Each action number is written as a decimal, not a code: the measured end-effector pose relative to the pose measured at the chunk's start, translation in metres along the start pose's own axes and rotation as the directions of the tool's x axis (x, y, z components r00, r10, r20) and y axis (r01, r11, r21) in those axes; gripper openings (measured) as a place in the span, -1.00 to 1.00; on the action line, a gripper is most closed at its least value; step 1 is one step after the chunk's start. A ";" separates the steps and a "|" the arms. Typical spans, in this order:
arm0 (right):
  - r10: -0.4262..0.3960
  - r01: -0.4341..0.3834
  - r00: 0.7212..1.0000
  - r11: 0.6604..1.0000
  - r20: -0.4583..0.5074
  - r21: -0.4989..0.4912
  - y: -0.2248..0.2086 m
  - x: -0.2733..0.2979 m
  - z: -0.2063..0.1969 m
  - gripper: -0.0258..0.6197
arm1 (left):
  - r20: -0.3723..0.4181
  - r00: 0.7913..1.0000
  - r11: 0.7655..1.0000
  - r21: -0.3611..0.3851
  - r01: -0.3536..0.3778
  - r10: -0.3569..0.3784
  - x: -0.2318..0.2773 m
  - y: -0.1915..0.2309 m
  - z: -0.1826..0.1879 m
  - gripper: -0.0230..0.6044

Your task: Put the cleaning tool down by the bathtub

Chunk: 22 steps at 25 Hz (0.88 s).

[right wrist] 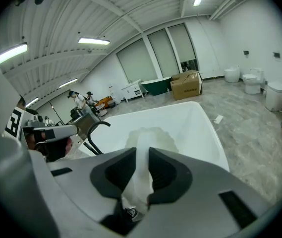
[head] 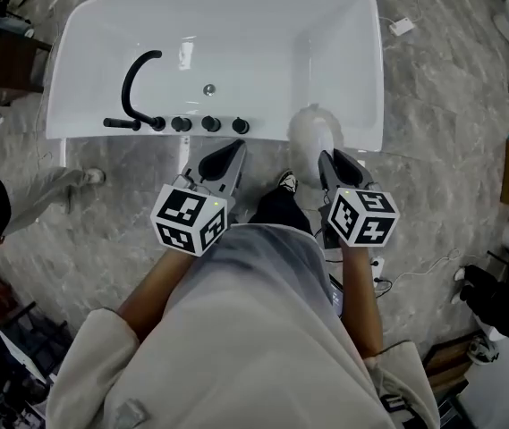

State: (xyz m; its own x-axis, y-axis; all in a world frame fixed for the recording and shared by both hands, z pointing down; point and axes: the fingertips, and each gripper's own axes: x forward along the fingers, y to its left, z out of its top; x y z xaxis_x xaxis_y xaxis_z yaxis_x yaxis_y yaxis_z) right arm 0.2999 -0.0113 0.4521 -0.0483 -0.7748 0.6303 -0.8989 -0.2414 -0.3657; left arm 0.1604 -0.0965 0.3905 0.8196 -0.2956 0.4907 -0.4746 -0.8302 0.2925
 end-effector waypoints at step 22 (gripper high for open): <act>0.179 -0.235 0.948 0.951 -0.263 -0.200 -0.010 0.098 -0.021 -0.69 | 0.015 0.948 0.927 -0.216 -0.307 0.318 -0.034 0.020 -0.036 -0.91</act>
State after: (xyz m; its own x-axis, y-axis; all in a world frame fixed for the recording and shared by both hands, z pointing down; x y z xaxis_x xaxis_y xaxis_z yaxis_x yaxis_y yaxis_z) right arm 0.2948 -0.0730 0.5315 -0.3209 -0.6243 0.7122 -0.9308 0.0688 -0.3591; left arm 0.1112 -0.0864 0.4089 0.6312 -0.5514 0.5455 -0.7608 -0.5768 0.2973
